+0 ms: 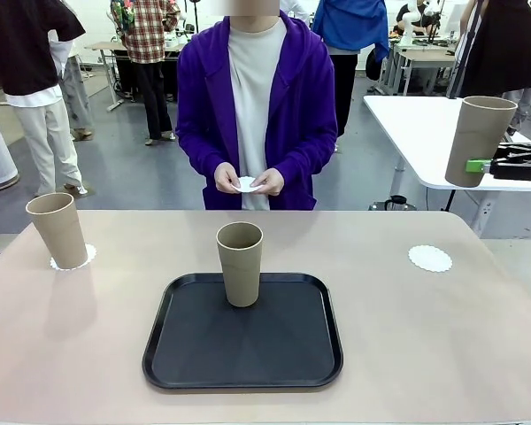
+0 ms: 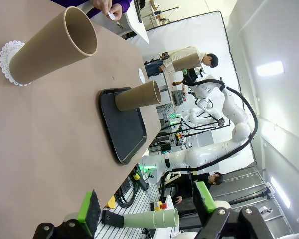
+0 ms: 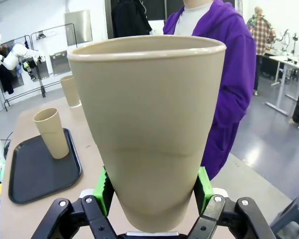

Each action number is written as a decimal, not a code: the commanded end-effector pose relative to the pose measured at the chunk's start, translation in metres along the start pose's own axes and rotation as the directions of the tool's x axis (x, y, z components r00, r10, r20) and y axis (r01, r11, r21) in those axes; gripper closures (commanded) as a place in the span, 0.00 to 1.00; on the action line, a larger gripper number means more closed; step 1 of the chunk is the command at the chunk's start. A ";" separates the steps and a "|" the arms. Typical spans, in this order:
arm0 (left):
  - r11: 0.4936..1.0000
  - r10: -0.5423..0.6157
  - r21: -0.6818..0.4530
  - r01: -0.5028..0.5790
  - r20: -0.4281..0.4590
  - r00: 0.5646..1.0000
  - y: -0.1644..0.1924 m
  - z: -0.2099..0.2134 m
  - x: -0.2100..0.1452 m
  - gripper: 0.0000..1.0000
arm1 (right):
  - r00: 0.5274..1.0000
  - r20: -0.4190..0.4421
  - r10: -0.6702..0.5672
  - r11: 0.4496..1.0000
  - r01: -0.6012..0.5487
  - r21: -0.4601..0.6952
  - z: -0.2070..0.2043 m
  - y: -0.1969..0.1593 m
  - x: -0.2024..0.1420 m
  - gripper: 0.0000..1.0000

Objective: Place coasters on the table and set cups on them.
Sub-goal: Take one Reusable plastic cup from the Flat Tray and place it on a coaster set by the human.

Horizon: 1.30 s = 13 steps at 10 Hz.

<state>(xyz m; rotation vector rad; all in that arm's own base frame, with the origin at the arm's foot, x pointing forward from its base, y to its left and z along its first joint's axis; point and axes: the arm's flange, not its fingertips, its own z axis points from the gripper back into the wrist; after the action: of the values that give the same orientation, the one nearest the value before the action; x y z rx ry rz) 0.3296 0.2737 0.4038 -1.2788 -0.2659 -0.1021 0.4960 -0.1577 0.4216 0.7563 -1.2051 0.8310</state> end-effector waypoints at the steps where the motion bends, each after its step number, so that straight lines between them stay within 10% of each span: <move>1: 1.000 -0.001 -0.007 0.001 0.008 1.000 -0.002 0.002 0.000 0.00 | 1.000 -0.018 -0.008 1.000 0.009 0.024 -0.002 -0.016 -0.023 0.20; 13: 1.000 -0.001 -0.007 0.001 0.008 1.000 -0.002 0.002 0.000 0.00 | 0.997 -0.001 0.081 0.970 -0.078 0.232 -0.038 -0.030 -0.119 0.20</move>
<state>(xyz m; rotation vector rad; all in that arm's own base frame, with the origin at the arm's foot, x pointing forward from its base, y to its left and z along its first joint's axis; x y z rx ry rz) 0.3297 0.2737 0.4038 -1.2788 -0.2658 -0.1021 0.5235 -0.1581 0.2914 0.8991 -1.1388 1.0549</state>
